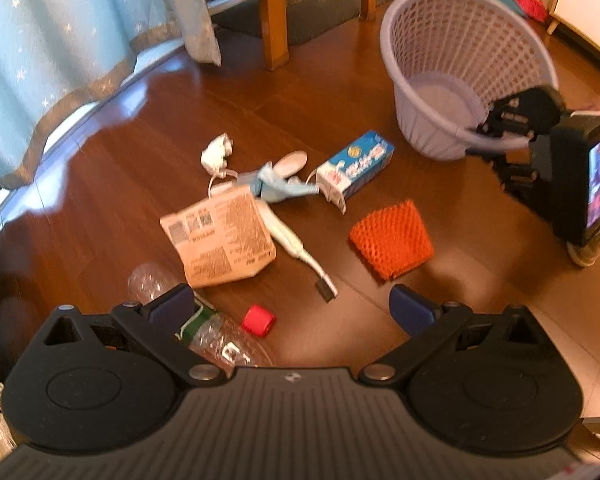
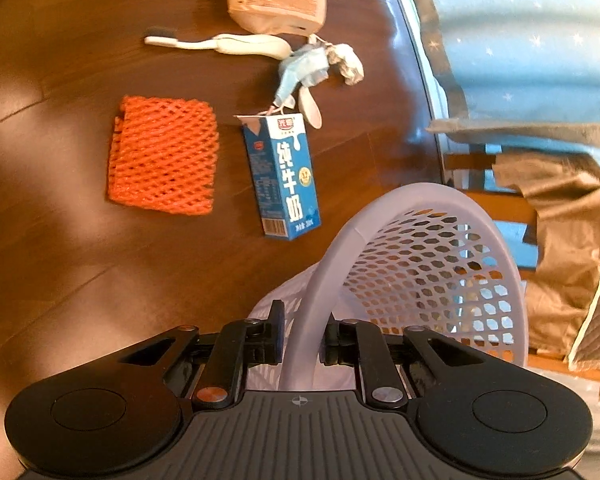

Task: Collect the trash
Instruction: 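Lift the wastebasket with the right tool while the left tool approaches the clear water bottle, then close the left tool around the clear water bottle, then carry the bottle with the left tool over the basket while the right tool holds the basket, then open the left tool to drop the bottle into the basket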

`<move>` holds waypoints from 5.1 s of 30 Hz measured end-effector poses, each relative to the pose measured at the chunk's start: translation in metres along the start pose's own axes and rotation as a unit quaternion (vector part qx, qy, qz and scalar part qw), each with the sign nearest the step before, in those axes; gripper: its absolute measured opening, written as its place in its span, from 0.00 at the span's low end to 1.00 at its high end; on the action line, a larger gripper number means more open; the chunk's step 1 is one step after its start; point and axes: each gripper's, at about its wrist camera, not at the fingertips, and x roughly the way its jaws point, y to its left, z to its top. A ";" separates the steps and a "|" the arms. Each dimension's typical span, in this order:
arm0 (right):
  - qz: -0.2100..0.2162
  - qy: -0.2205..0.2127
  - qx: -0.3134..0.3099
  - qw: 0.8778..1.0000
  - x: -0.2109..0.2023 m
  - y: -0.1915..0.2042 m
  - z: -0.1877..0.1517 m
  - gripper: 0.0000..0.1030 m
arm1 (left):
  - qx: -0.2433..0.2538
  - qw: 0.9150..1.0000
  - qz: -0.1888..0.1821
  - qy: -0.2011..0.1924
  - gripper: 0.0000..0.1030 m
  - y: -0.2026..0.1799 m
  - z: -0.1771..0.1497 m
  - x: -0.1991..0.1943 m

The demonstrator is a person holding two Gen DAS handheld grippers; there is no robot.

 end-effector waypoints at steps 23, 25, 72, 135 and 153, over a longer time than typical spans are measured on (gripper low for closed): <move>-0.007 0.000 0.016 1.000 0.005 0.001 -0.001 0.09 | -0.131 0.984 0.116 0.021 0.89 0.043 -0.069 0.083; -0.007 -0.001 0.016 1.000 0.005 0.000 0.000 0.09 | -0.148 0.980 0.127 0.020 0.89 0.053 -0.069 0.085; -0.002 -0.005 0.024 1.000 0.013 -0.010 0.009 0.09 | -0.291 0.948 0.096 0.091 0.56 0.106 -0.054 0.155; 0.015 -0.025 -0.019 0.999 -0.003 0.008 -0.005 0.08 | 0.210 0.972 -0.098 0.034 0.65 -0.113 0.224 0.095; 0.023 -0.018 -0.020 0.999 -0.002 0.005 -0.004 0.08 | 0.150 0.984 -0.090 0.012 0.61 -0.065 0.209 0.067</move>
